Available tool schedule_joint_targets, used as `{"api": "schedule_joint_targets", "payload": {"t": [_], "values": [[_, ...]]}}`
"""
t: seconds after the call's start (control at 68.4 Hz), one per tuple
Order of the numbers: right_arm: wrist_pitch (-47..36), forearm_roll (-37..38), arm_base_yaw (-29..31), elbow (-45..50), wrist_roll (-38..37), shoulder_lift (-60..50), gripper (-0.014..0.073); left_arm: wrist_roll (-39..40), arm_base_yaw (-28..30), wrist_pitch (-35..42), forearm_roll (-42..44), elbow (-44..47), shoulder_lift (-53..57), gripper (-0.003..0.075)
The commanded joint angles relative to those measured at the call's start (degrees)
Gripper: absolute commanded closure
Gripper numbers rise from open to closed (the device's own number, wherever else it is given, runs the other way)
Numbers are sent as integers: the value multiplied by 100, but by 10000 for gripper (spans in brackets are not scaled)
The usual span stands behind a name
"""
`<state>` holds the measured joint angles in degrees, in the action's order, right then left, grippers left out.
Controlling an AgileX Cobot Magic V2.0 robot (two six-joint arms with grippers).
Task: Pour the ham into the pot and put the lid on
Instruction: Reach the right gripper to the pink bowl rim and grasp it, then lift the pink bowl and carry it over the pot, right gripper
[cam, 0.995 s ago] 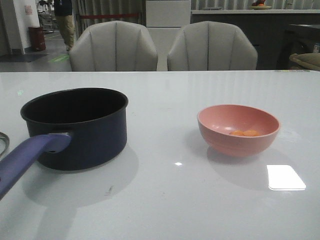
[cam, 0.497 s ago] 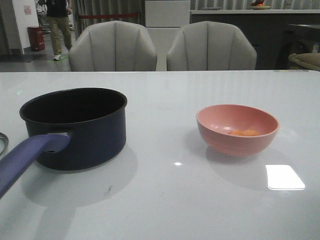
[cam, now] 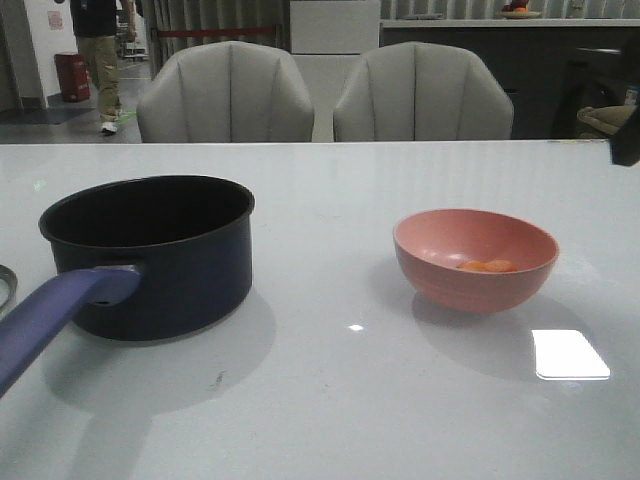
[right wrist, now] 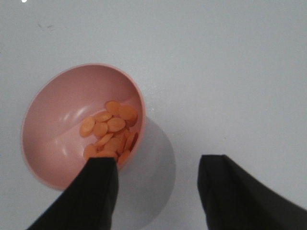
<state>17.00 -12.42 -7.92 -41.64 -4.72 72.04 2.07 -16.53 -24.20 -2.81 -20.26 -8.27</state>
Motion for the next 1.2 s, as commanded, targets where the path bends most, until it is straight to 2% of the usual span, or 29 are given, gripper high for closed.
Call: {"api": "schedule_joint_targets", "payload": {"t": [0.0, 0.336, 0.424, 0.468, 0.483, 0.497, 0.512, 0.527, 0.614, 0.921, 1.038, 1.185], "values": [[-383, -89, 11, -643, 32, 602, 110, 4, -43, 446, -54, -166, -64, 117], [-257, -89, -202, -1848, 44, 2468, 125, 4, -43, 446, -54, -166, -64, 117], [-76, -89, -272, -2127, 44, 2789, 202, 4, -43, 446, -54, -166, -64, 117], [18, -89, -293, -2249, 44, 2953, 282, 4, -43, 446, -54, -166, -64, 117], [18, -89, -293, -2249, 44, 2953, 282, 4, -43, 446, -54, -166, -64, 117], [64, -89, -293, -2302, 44, 3026, 325, 4, -43, 446, -54, -166, -64, 117], [64, -89, -293, -2302, 44, 3026, 325, 4, -43, 446, -54, -166, -64, 117], [120, -89, -293, -2356, 44, 3069, 378, 4, -43, 446, -54, -166, -64, 117], [171, -89, -287, -2427, 39, 3074, 473, 4, -43, 446, -54, -166, -64, 117], [1, -203, -287, -2606, 36, 2671, 459, 4, -43, 446, -54, -166, -64, 117], [348, -191, -489, -2934, 405, 2484, 459, 4, -43, 446, -54, -166, -64, 117], [1155, -191, -1102, -3737, 1088, 2534, 459, 4, -43, 446, -54, -166, -64, 117]]}}
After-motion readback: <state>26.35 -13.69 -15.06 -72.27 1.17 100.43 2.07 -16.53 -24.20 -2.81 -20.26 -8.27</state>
